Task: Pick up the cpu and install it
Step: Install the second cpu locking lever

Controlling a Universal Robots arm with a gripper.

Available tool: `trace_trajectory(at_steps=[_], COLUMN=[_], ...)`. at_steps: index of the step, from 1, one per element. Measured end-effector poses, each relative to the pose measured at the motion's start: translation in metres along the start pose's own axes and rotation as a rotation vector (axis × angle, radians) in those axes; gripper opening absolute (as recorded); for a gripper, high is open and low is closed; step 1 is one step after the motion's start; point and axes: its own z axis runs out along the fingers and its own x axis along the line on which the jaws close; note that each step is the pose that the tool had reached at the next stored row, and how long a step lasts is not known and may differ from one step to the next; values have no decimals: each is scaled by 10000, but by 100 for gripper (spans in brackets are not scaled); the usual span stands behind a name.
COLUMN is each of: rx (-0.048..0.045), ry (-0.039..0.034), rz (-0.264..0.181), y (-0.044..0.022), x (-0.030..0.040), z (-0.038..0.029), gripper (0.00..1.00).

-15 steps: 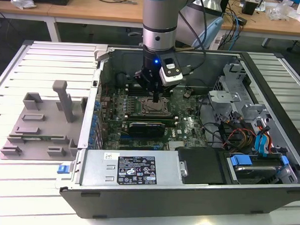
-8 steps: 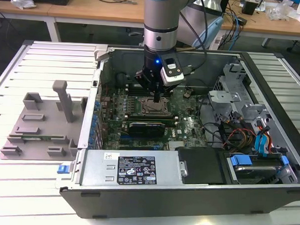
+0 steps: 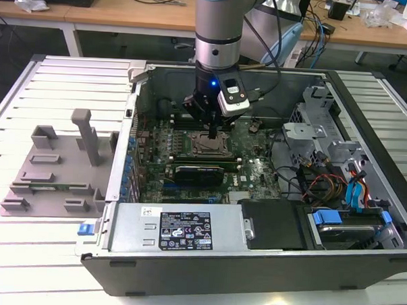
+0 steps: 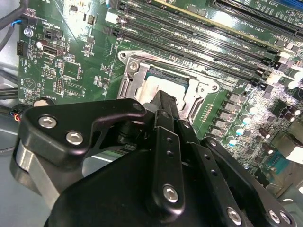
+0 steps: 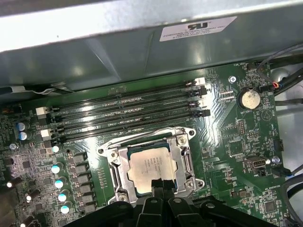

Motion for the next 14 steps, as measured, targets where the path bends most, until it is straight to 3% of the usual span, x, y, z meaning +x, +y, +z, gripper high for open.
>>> trace_trajectory(at_steps=[3,7,12,14], rx=[1,1,2,0], ry=[0,0,1,0], rz=[0,0,-1,-1], y=[-2,-7,-23,-64], x=[-2,-10,-14,-22], z=[-33,-129,-140,-137], gripper=[11,11,11,11])
